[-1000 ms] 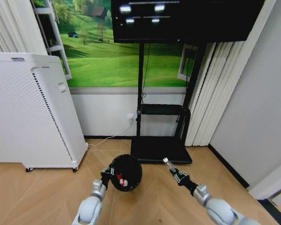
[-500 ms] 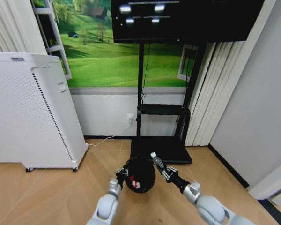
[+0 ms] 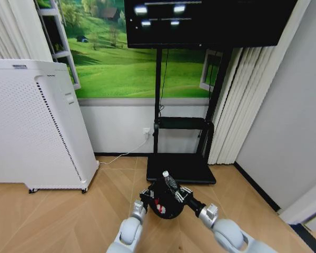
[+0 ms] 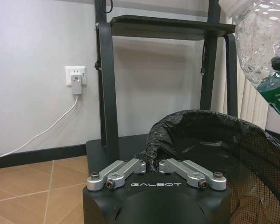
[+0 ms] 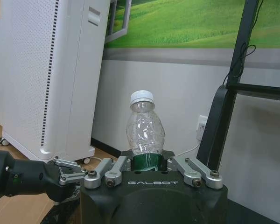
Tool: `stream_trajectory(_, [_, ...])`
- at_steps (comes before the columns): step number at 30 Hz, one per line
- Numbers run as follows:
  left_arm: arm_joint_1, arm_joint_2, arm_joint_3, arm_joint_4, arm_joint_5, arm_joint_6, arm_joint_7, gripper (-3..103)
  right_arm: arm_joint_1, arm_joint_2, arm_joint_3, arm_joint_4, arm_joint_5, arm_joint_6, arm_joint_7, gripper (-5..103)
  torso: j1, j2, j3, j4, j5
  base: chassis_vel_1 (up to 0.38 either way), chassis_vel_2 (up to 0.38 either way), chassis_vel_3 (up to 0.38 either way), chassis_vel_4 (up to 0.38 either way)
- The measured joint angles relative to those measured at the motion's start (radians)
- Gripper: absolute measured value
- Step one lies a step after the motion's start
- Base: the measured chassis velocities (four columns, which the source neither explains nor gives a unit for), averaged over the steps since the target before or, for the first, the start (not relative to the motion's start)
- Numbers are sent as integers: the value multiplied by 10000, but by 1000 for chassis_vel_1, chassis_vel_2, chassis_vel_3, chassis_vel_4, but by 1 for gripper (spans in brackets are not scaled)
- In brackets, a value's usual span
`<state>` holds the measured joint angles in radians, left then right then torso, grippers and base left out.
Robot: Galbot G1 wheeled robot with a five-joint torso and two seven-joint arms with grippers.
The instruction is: Pick up the trash bin and place the garbage on the floor into it.
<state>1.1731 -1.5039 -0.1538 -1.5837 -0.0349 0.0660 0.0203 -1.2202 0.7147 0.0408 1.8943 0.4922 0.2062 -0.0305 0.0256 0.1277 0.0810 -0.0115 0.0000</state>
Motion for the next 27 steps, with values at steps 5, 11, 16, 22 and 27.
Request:
stream_trajectory(5, [-10, 6, -10, 0, 1, -3, 3, 6, -39, 11, 45, -34, 16, -108, 31, 44, 0, 0, 0, 0, 0, 0, 0, 0, 0])
stream_trajectory(11, [-17, 11, -19, 0, 1, -5, 6, 6, -59, 19, 63, -44, 18, -114, 36, 61, 0, 0, 0, 0, 0, 0, 0, 0, 0])
stream_trajectory(16, [-41, 13, -23, 0, -2, -12, 15, 6, -77, 46, 67, -46, 17, -115, 38, 83, 0, 0, 0, 0, 0, 0, 0, 0, 0])
stream_trajectory(22, [-95, 10, -25, 2, -18, -17, 18, 6, -132, 113, 88, -97, 1, -115, 129, 99, 0, 0, 0, 0, 0, 0, 0, 0, 0])
stream_trajectory(27, [388, 618, -342, -1165, -523, 501, -15, 6, -131, 402, 511, -745, 184, -558, 925, 100, 0, 0, 0, 0, -2, 0, 0, 0, 0])
